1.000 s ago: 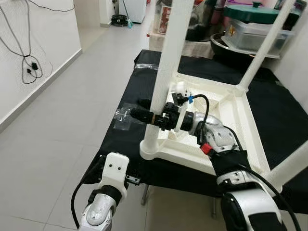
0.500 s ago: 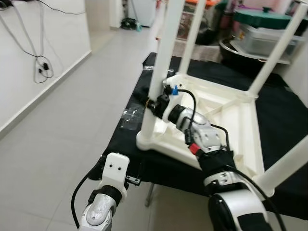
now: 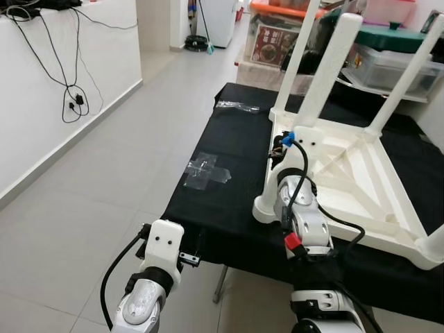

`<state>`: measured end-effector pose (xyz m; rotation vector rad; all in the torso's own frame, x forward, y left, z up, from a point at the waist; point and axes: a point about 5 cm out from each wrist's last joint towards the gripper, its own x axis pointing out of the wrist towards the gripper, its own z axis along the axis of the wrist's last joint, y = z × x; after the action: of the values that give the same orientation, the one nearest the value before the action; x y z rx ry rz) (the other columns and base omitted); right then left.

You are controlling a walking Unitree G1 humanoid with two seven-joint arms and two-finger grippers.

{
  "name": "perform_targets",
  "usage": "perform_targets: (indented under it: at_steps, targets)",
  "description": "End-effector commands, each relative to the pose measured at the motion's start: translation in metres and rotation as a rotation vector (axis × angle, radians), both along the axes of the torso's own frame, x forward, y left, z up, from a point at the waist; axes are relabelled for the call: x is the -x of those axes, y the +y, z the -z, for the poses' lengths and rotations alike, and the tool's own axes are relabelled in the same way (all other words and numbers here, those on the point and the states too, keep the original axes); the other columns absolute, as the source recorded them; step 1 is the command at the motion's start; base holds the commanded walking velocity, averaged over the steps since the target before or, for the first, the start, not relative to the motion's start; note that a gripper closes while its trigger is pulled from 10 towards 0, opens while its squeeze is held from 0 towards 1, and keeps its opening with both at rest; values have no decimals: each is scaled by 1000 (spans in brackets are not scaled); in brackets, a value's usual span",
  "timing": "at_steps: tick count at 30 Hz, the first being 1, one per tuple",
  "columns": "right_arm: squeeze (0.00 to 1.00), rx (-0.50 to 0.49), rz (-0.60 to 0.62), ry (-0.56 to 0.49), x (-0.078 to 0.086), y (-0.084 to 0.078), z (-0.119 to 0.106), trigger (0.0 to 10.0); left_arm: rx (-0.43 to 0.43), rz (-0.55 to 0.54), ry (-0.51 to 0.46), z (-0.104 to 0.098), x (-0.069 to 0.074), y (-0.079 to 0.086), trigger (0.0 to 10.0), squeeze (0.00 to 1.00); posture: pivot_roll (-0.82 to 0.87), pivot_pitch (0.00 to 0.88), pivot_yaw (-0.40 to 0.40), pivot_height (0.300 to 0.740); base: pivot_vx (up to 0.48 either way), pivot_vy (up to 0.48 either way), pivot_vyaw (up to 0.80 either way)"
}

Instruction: Building children table

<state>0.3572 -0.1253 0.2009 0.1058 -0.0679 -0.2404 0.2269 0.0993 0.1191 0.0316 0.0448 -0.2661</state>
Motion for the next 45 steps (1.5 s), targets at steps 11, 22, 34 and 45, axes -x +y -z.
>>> perform_targets:
  at_steps: [11, 22, 34, 45]
  targets:
    - [0, -113, -489, -127, -14, 9, -14, 10000, 3, 15, 33, 6, 2, -4, 10000, 0, 106, 33, -134, 740, 0, 0, 0]
    - [0, -60, -1207, -123, -4, 14, -17, 10000, -1, 18, 32, 7, 2, -3, 10000, 0, 120, 28, -136, 740, 0, 0, 0]
    - [0, 14, -1627, -66, 4, 51, -12, 0, -1, 16, 30, 6, 5, -4, 10000, 0, 132, 32, -140, 740, 0, 0, 0]
    - [0, 14, -905, -63, -34, 29, -13, 0, 3, 18, 36, 7, 5, -5, 10000, 0, 122, 33, -139, 740, 0, 0, 0]
